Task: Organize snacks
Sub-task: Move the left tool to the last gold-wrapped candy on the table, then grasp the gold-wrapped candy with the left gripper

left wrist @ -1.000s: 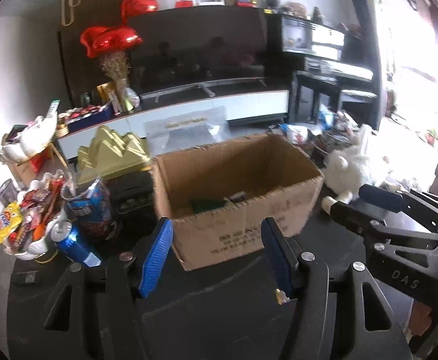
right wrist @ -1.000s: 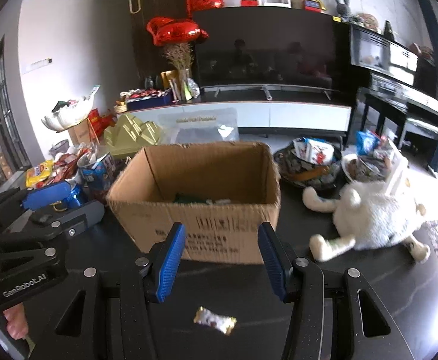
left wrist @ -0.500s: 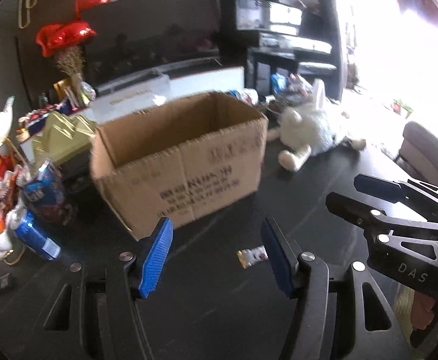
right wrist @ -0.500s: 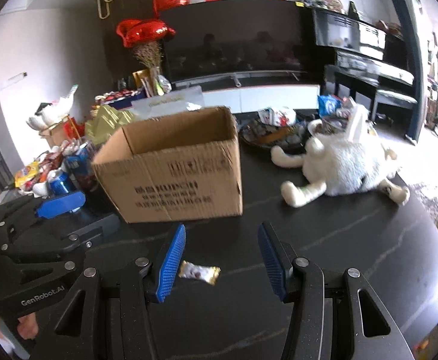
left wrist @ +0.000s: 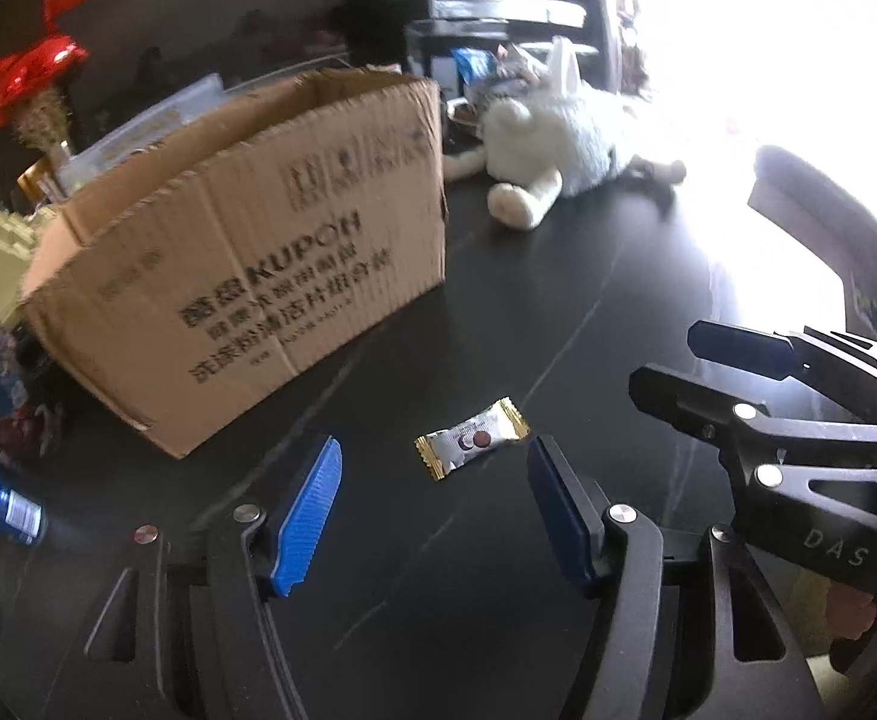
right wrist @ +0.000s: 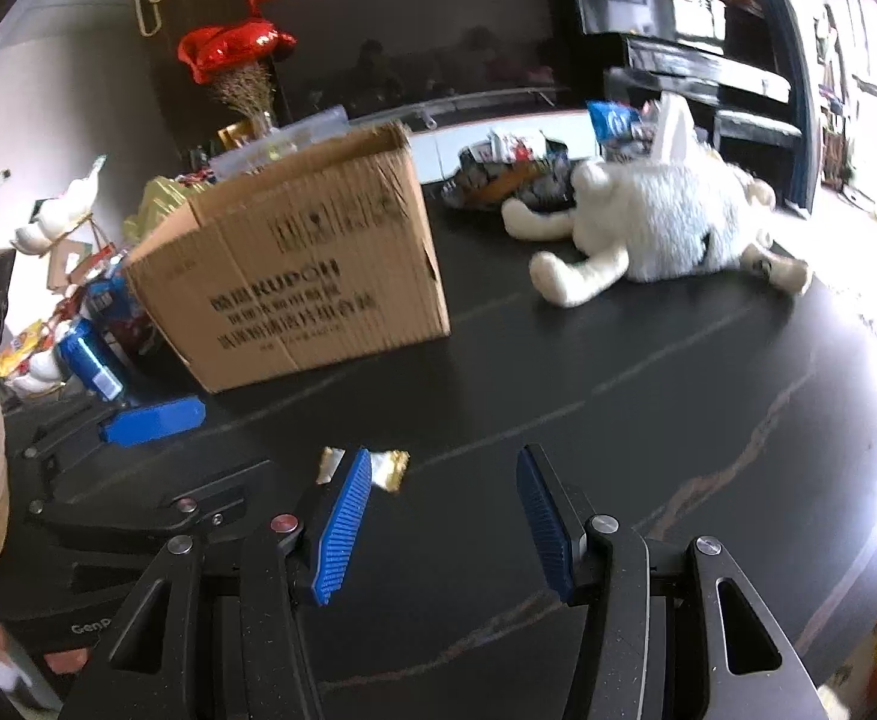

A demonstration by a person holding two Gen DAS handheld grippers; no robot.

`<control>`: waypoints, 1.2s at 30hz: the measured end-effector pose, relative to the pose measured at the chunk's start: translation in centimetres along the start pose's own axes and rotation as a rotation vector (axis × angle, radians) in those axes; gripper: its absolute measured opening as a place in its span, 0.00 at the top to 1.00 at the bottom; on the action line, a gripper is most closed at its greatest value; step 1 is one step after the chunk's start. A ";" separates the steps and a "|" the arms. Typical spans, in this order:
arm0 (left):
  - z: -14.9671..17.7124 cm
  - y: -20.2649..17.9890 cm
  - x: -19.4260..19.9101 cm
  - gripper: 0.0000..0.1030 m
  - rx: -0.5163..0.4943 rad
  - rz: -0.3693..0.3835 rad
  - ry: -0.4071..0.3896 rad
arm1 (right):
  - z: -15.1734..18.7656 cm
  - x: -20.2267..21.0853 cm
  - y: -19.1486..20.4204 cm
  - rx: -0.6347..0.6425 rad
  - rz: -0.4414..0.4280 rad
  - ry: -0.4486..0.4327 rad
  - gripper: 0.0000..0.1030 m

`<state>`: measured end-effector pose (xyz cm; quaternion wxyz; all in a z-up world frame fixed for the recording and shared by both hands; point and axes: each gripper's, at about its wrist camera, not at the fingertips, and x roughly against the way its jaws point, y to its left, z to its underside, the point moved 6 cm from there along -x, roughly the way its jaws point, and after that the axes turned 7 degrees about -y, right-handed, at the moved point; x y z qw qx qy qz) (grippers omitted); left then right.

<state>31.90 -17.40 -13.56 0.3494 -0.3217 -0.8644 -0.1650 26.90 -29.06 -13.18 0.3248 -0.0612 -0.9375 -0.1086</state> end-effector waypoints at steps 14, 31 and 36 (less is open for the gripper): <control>1.1 -1.0 -5.1 0.38 -0.157 0.079 0.031 | 2.2 -2.4 -1.1 -0.059 0.056 0.061 0.50; 1.3 -1.9 -7.3 0.70 -0.113 0.153 0.063 | 2.7 -3.2 -1.8 -0.095 0.063 0.075 0.50; 1.5 -2.0 -7.0 0.81 -0.074 0.155 0.067 | 2.6 -3.1 -2.0 -0.107 0.050 0.068 0.50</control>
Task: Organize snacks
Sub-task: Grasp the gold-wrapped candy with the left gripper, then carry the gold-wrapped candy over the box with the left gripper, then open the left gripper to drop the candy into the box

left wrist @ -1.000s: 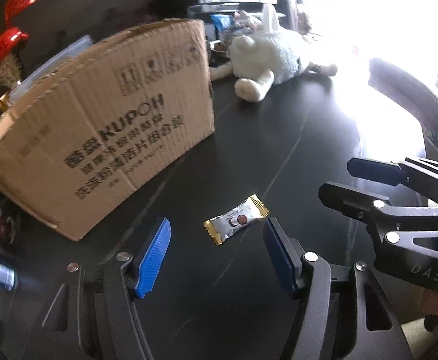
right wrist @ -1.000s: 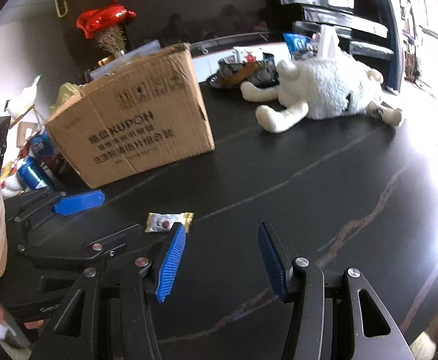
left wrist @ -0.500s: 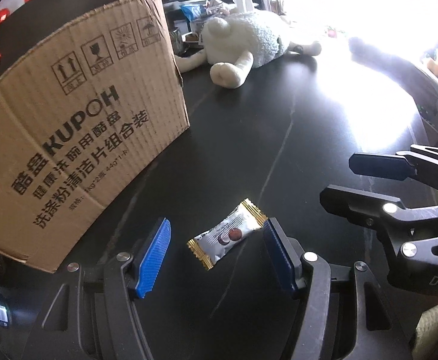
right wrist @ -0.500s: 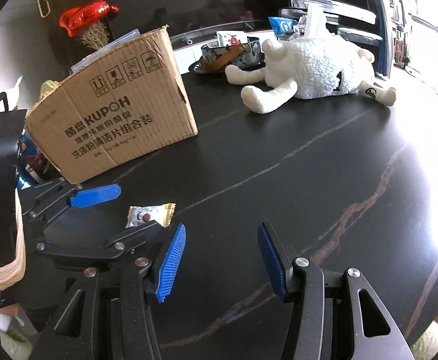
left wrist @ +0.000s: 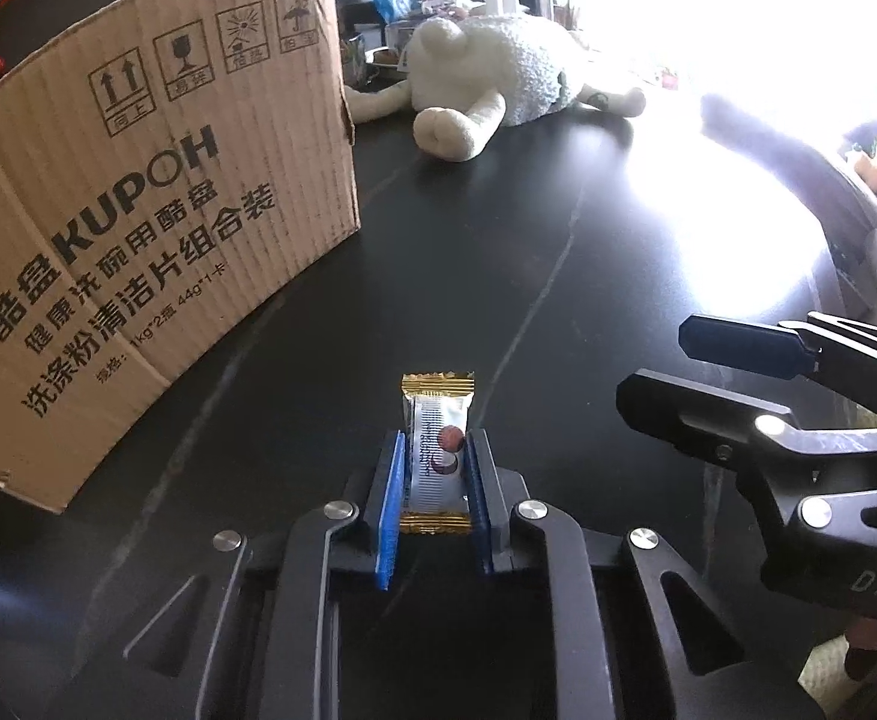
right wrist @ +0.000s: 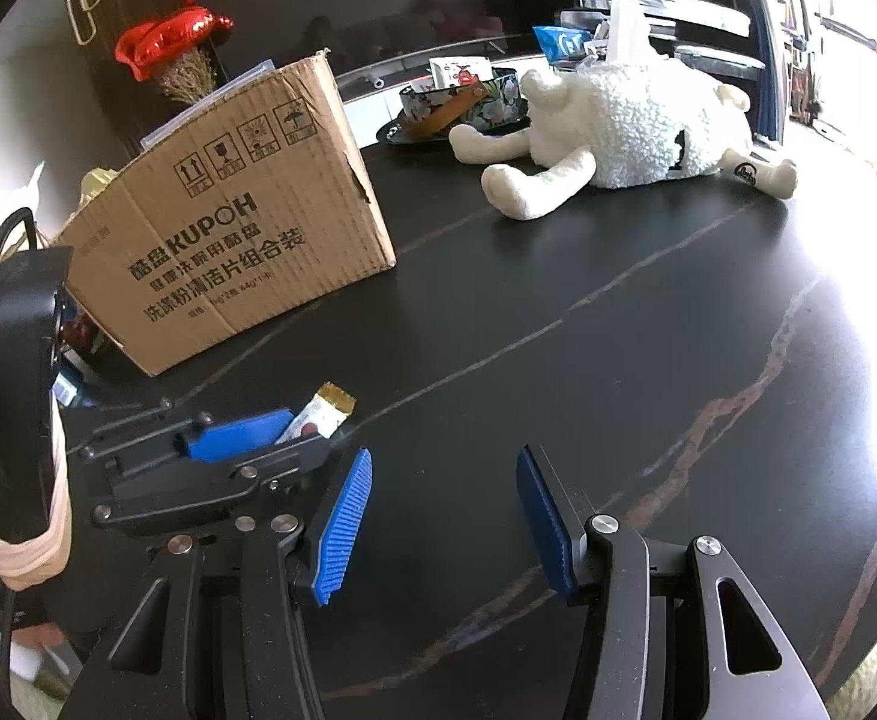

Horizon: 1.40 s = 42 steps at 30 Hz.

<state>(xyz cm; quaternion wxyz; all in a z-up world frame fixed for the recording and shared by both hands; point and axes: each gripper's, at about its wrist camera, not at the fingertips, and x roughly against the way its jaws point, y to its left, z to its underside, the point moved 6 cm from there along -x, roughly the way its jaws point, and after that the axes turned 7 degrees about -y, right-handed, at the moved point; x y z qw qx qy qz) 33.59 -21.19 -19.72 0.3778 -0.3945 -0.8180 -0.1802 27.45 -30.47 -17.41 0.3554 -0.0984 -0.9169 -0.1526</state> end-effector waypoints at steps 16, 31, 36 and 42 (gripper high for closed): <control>0.0 1.2 4.6 0.81 0.171 -0.051 -0.063 | -0.8 1.7 1.5 0.032 -0.032 -0.034 0.50; -3.1 3.2 12.8 0.81 0.272 -0.147 -0.219 | -4.3 5.9 5.1 0.113 -0.095 -0.107 0.50; -5.4 4.6 14.9 0.81 0.277 -0.202 -0.271 | -6.7 6.8 6.7 0.154 -0.110 -0.138 0.50; -8.0 7.2 16.5 0.81 0.303 -0.257 -0.316 | -10.3 7.0 8.3 0.188 -0.124 -0.174 0.50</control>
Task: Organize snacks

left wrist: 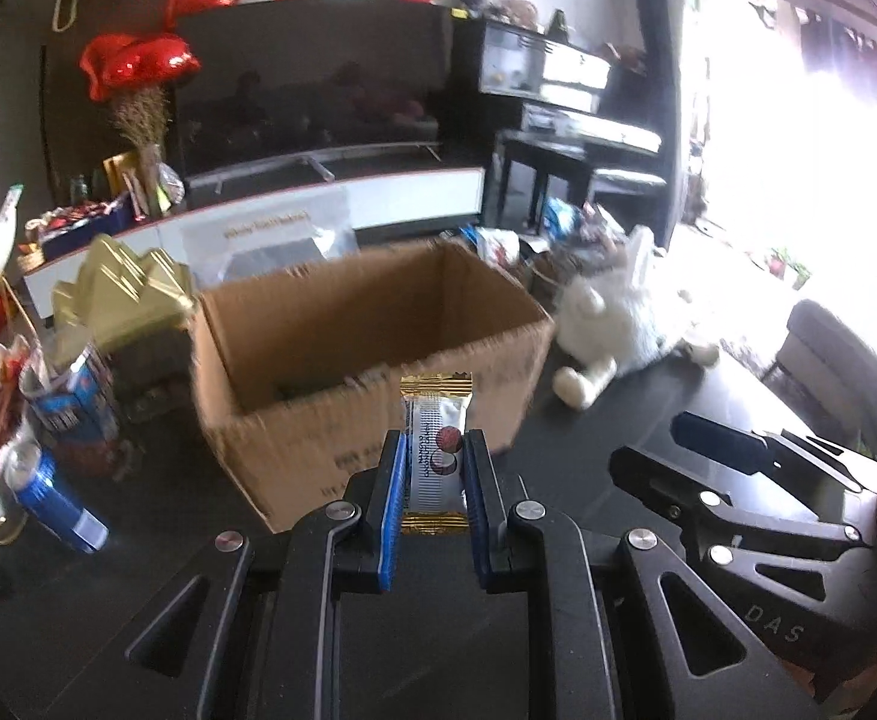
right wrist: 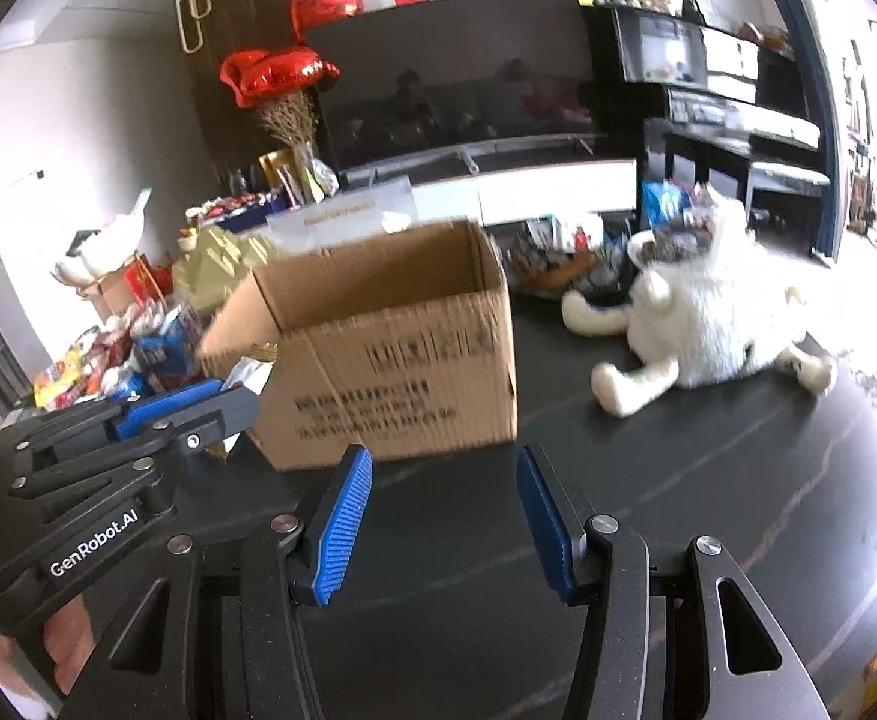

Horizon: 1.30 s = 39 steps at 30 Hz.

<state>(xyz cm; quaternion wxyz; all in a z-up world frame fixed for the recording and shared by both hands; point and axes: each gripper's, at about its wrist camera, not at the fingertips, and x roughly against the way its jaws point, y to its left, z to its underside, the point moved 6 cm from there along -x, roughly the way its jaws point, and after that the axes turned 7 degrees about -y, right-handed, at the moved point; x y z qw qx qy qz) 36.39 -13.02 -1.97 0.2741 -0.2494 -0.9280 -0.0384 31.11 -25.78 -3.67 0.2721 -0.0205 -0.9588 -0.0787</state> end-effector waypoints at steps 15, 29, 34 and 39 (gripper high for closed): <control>-5.7 4.8 -5.6 0.80 0.061 -0.080 0.020 | -6.5 -5.1 1.8 0.094 0.016 0.001 0.49; -4.6 7.1 -3.2 0.37 0.077 -0.246 0.013 | -6.8 -5.4 2.1 0.095 0.016 -0.010 0.40; -3.8 6.4 0.0 0.31 0.076 -0.267 -0.006 | -6.4 -3.3 2.7 0.098 -0.015 -0.023 0.39; -3.5 5.3 3.7 0.24 0.067 -0.293 -0.055 | -6.1 0.0 2.8 0.096 -0.021 -0.067 0.31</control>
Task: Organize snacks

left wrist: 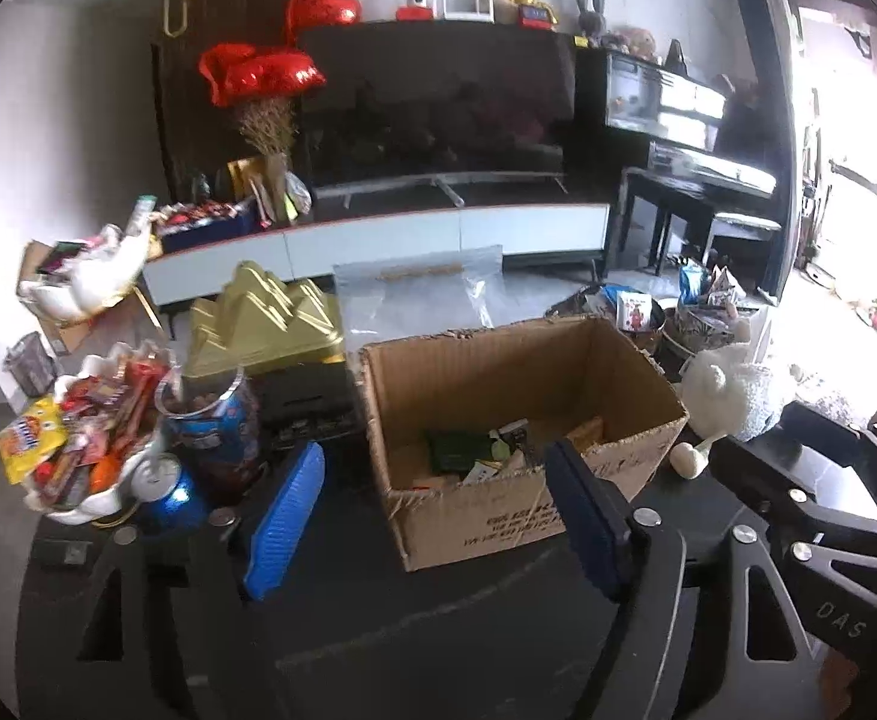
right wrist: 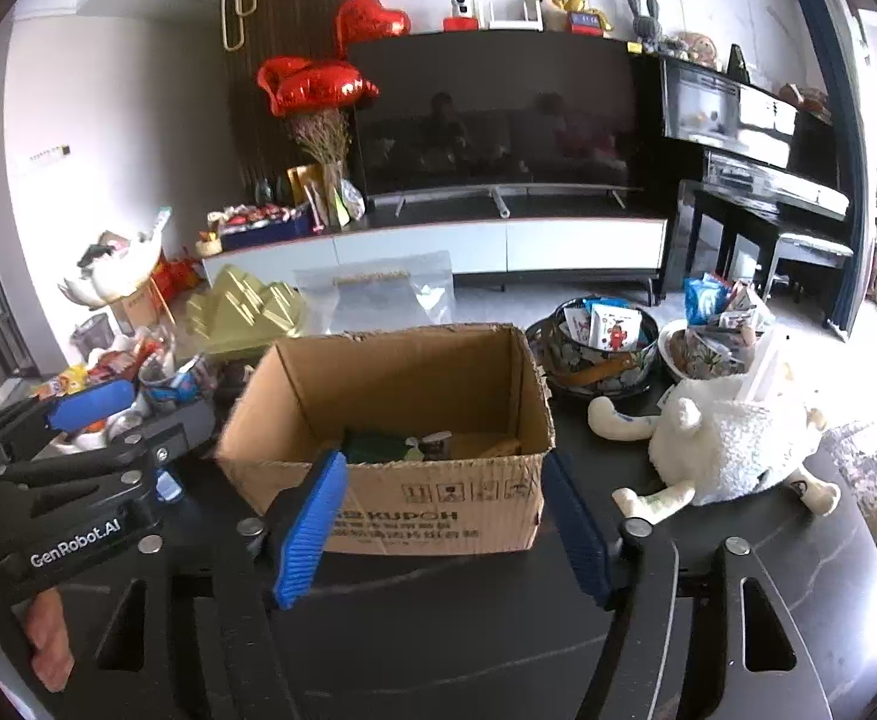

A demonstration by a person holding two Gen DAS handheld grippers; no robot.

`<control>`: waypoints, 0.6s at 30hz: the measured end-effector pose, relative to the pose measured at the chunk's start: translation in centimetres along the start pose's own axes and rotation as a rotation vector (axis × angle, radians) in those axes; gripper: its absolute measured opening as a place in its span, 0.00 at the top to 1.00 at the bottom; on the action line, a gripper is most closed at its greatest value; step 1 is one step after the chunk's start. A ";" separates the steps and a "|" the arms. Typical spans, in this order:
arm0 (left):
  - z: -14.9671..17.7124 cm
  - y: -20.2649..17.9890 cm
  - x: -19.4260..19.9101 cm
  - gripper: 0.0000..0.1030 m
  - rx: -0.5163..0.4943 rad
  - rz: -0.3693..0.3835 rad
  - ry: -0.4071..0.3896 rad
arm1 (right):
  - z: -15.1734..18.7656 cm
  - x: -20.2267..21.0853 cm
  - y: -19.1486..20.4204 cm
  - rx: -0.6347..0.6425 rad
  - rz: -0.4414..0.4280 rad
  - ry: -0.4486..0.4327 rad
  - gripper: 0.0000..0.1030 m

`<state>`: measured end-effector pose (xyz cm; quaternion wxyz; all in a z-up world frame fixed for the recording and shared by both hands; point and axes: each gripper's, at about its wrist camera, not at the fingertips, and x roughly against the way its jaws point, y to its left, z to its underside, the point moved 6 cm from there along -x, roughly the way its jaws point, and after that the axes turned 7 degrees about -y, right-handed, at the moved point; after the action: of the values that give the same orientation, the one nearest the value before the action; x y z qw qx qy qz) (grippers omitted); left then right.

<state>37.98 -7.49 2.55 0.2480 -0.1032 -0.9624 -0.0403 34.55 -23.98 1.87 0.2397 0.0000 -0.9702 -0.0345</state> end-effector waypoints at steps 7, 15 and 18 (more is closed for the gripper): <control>1.2 -0.2 5.4 0.13 -0.032 -0.053 -0.080 | 0.6 4.7 0.0 0.029 0.015 -0.062 0.25; 4.0 -0.7 11.0 0.03 -0.029 -0.092 -0.130 | 3.1 9.7 0.0 0.033 0.008 -0.090 0.18; 5.1 -1.1 12.7 0.02 -0.028 -0.092 -0.134 | 4.0 11.2 0.2 0.033 0.000 -0.090 0.18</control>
<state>24.49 -5.67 4.24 0.1793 -0.0646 -0.9799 -0.0582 22.74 -23.69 3.54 0.1958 0.0023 -0.9805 -0.0182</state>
